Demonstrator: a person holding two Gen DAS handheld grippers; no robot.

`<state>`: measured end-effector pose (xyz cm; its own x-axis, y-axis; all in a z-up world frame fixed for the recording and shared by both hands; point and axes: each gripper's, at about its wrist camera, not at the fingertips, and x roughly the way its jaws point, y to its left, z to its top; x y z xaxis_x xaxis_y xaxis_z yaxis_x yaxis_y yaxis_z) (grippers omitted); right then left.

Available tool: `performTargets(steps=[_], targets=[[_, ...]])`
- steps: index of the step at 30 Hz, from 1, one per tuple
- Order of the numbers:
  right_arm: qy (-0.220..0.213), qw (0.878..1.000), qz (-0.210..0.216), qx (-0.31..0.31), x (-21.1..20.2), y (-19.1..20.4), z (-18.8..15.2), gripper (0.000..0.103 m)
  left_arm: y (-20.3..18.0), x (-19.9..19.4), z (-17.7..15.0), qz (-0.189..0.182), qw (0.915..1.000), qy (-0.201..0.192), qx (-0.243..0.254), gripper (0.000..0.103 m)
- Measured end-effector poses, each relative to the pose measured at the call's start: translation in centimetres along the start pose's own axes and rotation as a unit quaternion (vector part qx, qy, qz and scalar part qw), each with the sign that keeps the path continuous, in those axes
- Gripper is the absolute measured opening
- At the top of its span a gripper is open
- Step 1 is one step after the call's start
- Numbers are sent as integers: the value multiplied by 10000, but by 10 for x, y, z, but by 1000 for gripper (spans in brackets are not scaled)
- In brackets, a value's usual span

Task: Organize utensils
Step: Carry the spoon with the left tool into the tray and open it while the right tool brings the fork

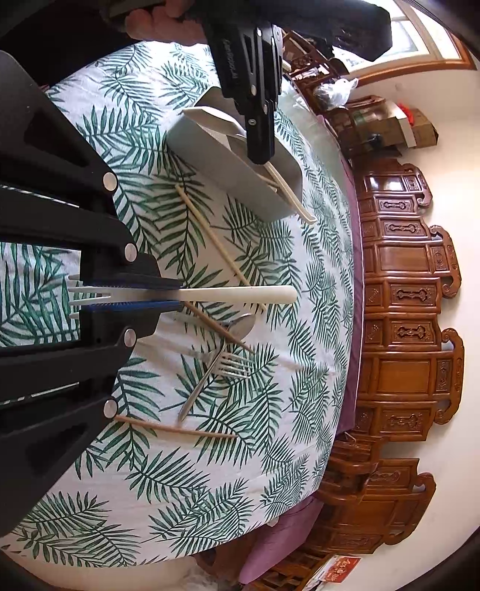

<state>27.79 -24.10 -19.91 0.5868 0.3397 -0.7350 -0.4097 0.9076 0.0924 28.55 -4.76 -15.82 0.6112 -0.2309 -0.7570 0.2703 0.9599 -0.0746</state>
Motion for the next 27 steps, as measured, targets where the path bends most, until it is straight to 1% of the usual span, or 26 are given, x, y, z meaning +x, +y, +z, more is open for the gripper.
performTargets(steps=[8,16,19,27], targets=[[-34,9999,-119,-104,-7,15,10,7,31,-15,-1,62,9997,-95,-235,6],[-83,9992,-123,-372,-10,49,28,7,68,-25,-3,132,9981,-198,-570,6],[-105,9991,-89,-403,-11,60,35,7,79,-22,-7,155,9979,-123,-623,6],[-120,9987,53,-486,1,86,52,7,103,8,-24,187,9965,318,-756,6]])
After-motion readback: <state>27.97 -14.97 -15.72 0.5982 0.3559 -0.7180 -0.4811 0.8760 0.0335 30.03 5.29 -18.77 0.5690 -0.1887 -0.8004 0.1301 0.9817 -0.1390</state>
